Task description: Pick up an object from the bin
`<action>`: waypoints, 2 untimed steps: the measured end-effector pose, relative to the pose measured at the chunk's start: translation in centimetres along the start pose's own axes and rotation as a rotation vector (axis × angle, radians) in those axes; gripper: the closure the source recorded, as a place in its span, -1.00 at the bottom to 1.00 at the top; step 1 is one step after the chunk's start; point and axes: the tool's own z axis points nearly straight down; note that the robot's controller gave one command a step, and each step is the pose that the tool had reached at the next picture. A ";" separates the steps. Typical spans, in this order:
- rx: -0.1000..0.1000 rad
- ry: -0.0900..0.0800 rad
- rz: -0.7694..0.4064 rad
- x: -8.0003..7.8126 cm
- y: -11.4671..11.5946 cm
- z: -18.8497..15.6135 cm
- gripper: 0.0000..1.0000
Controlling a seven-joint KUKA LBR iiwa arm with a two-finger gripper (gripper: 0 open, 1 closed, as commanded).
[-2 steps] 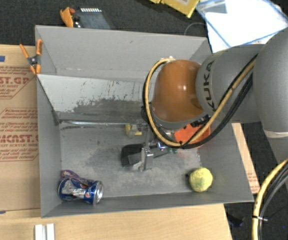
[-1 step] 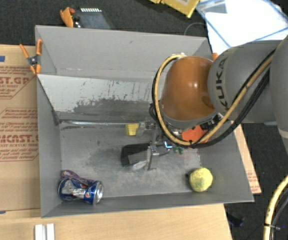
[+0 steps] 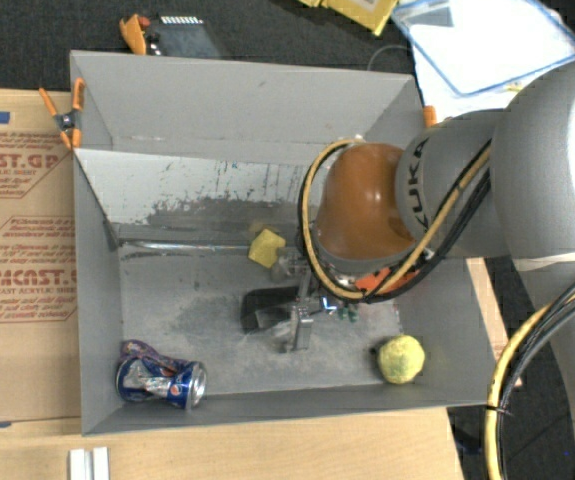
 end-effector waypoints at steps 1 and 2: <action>-0.001 -0.016 0.003 1.2 0.3 -0.4 1.00; -0.001 -0.017 0.004 1.2 0.3 -0.4 1.00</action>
Offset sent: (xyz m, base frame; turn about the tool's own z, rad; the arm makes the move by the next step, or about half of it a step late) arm 0.0000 0.0000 0.0000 0.0000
